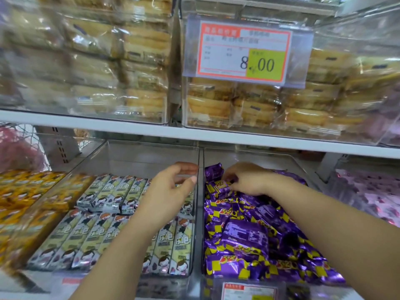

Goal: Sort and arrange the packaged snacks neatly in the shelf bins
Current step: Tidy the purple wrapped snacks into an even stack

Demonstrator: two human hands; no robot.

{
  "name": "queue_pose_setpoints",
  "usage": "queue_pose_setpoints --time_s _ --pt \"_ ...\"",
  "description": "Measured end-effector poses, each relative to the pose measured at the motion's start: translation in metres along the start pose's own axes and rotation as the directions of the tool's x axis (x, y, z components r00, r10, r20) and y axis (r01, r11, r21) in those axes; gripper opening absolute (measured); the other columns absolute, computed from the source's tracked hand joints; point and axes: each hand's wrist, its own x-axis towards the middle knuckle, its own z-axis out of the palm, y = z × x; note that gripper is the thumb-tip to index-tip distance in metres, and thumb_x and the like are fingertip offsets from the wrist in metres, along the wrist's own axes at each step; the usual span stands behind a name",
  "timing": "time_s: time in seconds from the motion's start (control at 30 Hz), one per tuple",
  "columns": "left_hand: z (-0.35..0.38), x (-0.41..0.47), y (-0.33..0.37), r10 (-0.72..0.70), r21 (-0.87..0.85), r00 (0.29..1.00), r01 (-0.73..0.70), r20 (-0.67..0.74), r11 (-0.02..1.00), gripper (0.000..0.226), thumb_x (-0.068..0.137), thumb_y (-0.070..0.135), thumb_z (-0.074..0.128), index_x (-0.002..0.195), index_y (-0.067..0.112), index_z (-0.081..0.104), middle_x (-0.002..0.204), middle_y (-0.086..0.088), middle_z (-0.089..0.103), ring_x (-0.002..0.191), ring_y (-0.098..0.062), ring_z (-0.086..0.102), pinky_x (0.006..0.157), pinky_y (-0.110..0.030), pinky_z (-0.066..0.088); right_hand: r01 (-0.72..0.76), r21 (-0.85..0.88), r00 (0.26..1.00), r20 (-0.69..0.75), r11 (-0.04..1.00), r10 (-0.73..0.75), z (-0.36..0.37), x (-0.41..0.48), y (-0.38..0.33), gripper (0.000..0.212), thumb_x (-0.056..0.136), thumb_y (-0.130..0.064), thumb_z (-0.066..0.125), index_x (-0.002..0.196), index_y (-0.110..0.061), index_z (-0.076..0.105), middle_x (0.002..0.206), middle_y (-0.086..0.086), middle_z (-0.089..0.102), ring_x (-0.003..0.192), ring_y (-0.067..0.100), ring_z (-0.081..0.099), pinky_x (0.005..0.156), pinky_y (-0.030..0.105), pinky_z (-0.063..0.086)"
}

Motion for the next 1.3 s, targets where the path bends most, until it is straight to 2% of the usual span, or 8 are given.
queue_pose_setpoints --time_s 0.17,0.3,0.43,0.53,0.67,0.8,1.17,1.3 --pt "-0.001 0.002 0.001 0.002 0.01 1.0 -0.002 -0.003 1.0 0.018 0.093 0.022 0.056 0.1 0.038 0.06 0.1 0.023 0.066 0.09 0.014 0.059 0.073 -0.009 0.046 -0.009 -0.043 0.998 0.066 0.999 0.012 0.009 0.021 0.004 0.048 0.091 -0.014 0.06 0.137 -0.018 0.046 0.141 0.005 0.045 0.123 0.023 0.047 0.093 0.024 0.038" --pt "-0.002 0.002 0.002 -0.007 0.013 1.0 0.007 -0.001 1.0 0.018 0.094 0.022 0.056 0.1 0.039 0.059 0.099 0.021 0.066 0.089 0.012 0.06 0.072 -0.01 0.047 -0.044 0.022 0.996 0.081 0.999 0.042 0.013 0.028 0.004 0.057 0.084 -0.018 0.069 0.134 -0.018 0.042 0.136 0.007 0.048 0.118 0.025 0.049 0.087 0.026 0.04" --pt "-0.004 0.002 0.001 -0.006 0.031 1.0 0.006 0.006 1.0 0.019 0.094 0.023 0.056 0.1 0.04 0.059 0.101 0.023 0.065 0.091 0.012 0.059 0.074 -0.008 0.044 -0.055 0.039 0.996 0.068 0.998 0.053 0.011 0.021 0.002 0.077 0.079 -0.03 0.074 0.142 -0.013 0.033 0.142 0.008 0.043 0.126 0.027 0.045 0.099 0.03 0.039" --pt "-0.004 0.001 0.001 -0.01 0.044 1.0 0.01 0.015 0.999 0.02 0.094 0.024 0.056 0.097 0.043 0.057 0.103 0.023 0.065 0.094 0.007 0.06 0.074 -0.01 0.044 -0.051 -0.007 0.997 0.055 0.999 0.052 0.011 0.016 0.001 0.064 0.08 -0.034 0.072 0.134 -0.011 0.047 0.135 0.007 0.05 0.12 0.025 0.049 0.092 0.025 0.039" --pt "-0.002 0.001 0.001 -0.008 0.028 1.0 0.007 0.015 1.0 0.021 0.093 0.022 0.057 0.095 0.042 0.057 0.106 0.021 0.064 0.103 0.004 0.058 0.088 -0.022 0.046 -0.017 0.086 1.0 0.024 0.996 0.015 0.005 0.009 0.0 0.044 0.077 -0.029 0.075 0.115 -0.018 0.056 0.12 0.003 0.051 0.108 0.021 0.05 0.081 0.025 0.038" --pt "-0.002 0.001 0.0 -0.015 0.04 1.0 0.015 0.014 0.999 0.02 0.093 0.024 0.057 0.095 0.044 0.058 0.106 0.02 0.065 0.101 0.002 0.06 0.089 -0.027 0.048 0.016 0.176 0.994 0.108 0.984 -0.036 0.002 0.003 -0.004 0.037 0.081 -0.02 0.072 0.116 -0.017 0.059 0.108 -0.001 0.059 0.101 0.017 0.057 0.081 0.023 0.043" --pt "0.002 0.001 -0.003 -0.017 0.028 1.0 0.017 0.019 0.999 0.021 0.093 0.022 0.057 0.096 0.043 0.057 0.106 0.021 0.065 0.102 0.006 0.058 0.081 -0.015 0.044 0.007 0.215 0.997 0.071 0.977 -0.023 0.012 -0.011 -0.007 0.044 0.096 -0.007 0.046 0.139 -0.013 0.042 0.135 0.003 0.054 0.122 0.014 0.051 0.095 0.018 0.037" --pt "0.003 0.001 -0.003 -0.025 0.022 0.999 0.024 0.021 0.999 0.02 0.093 0.022 0.057 0.096 0.042 0.058 0.104 0.021 0.065 0.098 0.009 0.059 0.076 -0.011 0.043 -0.01 0.228 0.992 -0.12 0.974 0.039 0.0 0.008 -0.006 0.052 0.092 -0.012 0.056 0.14 -0.023 0.039 0.141 0.007 0.044 0.116 0.021 0.052 0.087 0.025 0.045"
